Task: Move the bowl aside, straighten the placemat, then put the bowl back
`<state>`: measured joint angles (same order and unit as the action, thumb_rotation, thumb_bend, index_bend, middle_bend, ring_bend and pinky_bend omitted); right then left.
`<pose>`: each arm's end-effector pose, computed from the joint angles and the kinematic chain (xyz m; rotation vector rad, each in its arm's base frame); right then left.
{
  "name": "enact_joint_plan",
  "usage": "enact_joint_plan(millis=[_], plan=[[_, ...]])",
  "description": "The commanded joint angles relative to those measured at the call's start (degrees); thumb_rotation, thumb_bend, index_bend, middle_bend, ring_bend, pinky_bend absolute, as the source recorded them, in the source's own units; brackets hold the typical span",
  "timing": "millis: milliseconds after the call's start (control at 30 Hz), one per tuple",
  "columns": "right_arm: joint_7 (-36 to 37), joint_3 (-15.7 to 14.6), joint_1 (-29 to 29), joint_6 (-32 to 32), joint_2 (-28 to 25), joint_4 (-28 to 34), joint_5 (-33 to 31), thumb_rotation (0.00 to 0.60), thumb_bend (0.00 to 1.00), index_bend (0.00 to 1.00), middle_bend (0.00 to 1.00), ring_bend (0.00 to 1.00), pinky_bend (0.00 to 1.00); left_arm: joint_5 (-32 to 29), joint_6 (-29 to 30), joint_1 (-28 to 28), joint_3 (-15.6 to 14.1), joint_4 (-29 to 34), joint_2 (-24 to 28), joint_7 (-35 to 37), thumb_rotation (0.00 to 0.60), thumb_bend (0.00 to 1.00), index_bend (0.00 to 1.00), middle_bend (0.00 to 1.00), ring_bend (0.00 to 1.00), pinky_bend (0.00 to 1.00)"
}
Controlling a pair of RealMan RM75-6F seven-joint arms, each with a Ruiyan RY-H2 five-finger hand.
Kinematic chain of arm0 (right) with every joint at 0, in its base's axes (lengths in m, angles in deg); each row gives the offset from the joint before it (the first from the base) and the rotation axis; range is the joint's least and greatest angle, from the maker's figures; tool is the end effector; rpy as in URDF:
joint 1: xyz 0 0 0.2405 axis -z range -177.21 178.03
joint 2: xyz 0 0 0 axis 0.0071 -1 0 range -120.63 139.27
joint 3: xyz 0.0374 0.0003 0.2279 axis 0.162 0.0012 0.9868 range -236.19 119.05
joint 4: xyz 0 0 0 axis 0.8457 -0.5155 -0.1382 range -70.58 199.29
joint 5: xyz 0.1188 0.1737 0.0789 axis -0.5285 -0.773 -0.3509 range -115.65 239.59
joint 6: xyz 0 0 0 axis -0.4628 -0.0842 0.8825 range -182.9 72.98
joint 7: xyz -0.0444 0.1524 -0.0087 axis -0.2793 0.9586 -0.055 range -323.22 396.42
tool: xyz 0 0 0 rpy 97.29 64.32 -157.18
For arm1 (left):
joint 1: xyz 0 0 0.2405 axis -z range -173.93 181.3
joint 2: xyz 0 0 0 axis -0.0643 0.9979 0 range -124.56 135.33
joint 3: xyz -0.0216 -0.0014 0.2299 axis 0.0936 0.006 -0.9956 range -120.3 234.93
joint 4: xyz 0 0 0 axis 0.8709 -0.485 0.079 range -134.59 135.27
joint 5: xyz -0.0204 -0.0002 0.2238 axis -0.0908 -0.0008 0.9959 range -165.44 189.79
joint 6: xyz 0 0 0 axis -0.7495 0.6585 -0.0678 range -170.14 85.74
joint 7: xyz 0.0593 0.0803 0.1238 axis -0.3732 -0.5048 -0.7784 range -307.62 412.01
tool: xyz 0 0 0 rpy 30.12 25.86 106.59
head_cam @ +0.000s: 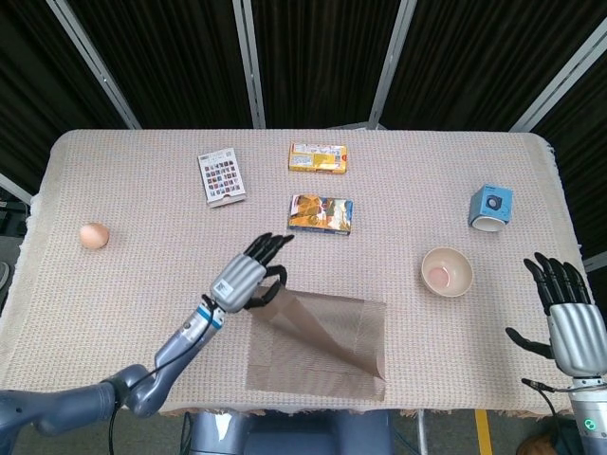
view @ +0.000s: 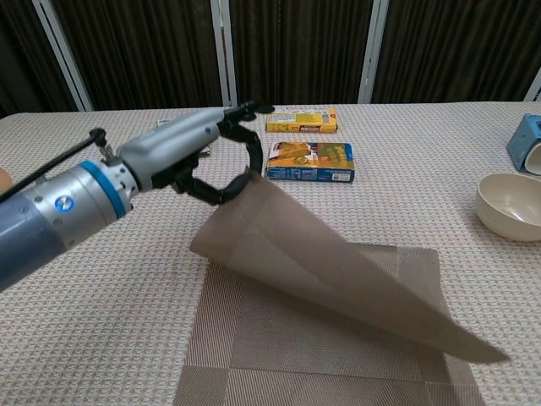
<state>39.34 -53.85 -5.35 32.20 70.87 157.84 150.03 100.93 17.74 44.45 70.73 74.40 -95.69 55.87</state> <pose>-0.2802 -0.2064 0.1541 1.3804 -0.8436 1.0027 -0.0676 0.3244 -0.0678 -1.9107 -0.9883 -1.4123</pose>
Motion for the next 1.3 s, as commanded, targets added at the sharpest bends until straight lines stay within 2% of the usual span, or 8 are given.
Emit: enact_joint_plan(millis=[33, 300, 500, 533, 633, 667, 1000, 1300], plan=[[0.0, 0.2, -0.1, -0.4, 0.1, -0.4, -0.6, 0.6, 0.0, 0.06, 0.0, 0.0, 0.0, -5.6, -2.5, 2.7, 5.6, -3.8, 1.1, 0.5, 0.6, 0.52, 0.67, 0.0, 0.0, 0.0], [-0.6, 0.2, -0.2, -0.9, 0.5, -0.9, -0.9, 0.6, 0.0, 0.07, 0.0, 0.0, 0.0, -14.8, -4.4, 1.6, 9.3, -10.7, 2.9, 3.5, 0.6, 0.52, 0.68, 0.0, 0.0, 0.0], [-1.3, -0.1, -0.3, -1.2, 0.8, -0.9, -0.7, 0.6, 0.0, 0.07, 0.0, 0.0, 0.0, -16.9, -4.8, -0.2, 8.8, -13.7, 4.4, 5.8, 0.6, 0.51, 0.65, 0.0, 0.0, 0.0], [-1.5, -0.2, -0.3, -1.3, 0.9, -0.9, -0.6, 0.6, 0.0, 0.07, 0.0, 0.0, 0.0, -17.3, -4.8, -0.7, 8.8, -14.1, 4.8, 6.3, 0.6, 0.44, 0.54, 0.0, 0.0, 0.0], [-1.9, -0.4, -0.3, -1.7, 1.1, -1.1, -0.6, 0.6, 0.0, 0.07, 0.0, 0.0, 0.0, -17.9, -5.1, -1.6, 7.9, -14.7, 5.8, 6.1, 0.6, 0.08, 0.09, 0.0, 0.0, 0.0], [-1.9, -0.5, -0.4, -1.8, 1.1, -1.1, -0.5, 0.6, 0.0, 0.07, 0.0, 0.0, 0.0, -18.0, -5.2, -1.8, 7.6, -14.6, 6.1, 5.7, 0.6, 0.01, 0.01, 0.0, 0.0, 0.0], [-2.6, -3.1, -2.6, -5.3, 2.0, -1.6, 4.5, 0.6, 0.0, 0.08, 0.0, 0.0, 0.0, -14.1, 4.6, -7.1, 4.2, -9.6, 12.4, -1.8, 0.6, 0.0, 0.0, 0.0, 0.0, 0.0], [-1.1, -5.1, -10.8, -15.1, 3.2, -2.4, 12.8, 0.6, 0.0, 0.11, 0.0, 0.0, 0.0, -13.7, 14.1, -17.5, -0.9, 6.2, 24.3, -11.7, 0.6, 0.0, 0.0, 0.0, 0.0, 0.0]])
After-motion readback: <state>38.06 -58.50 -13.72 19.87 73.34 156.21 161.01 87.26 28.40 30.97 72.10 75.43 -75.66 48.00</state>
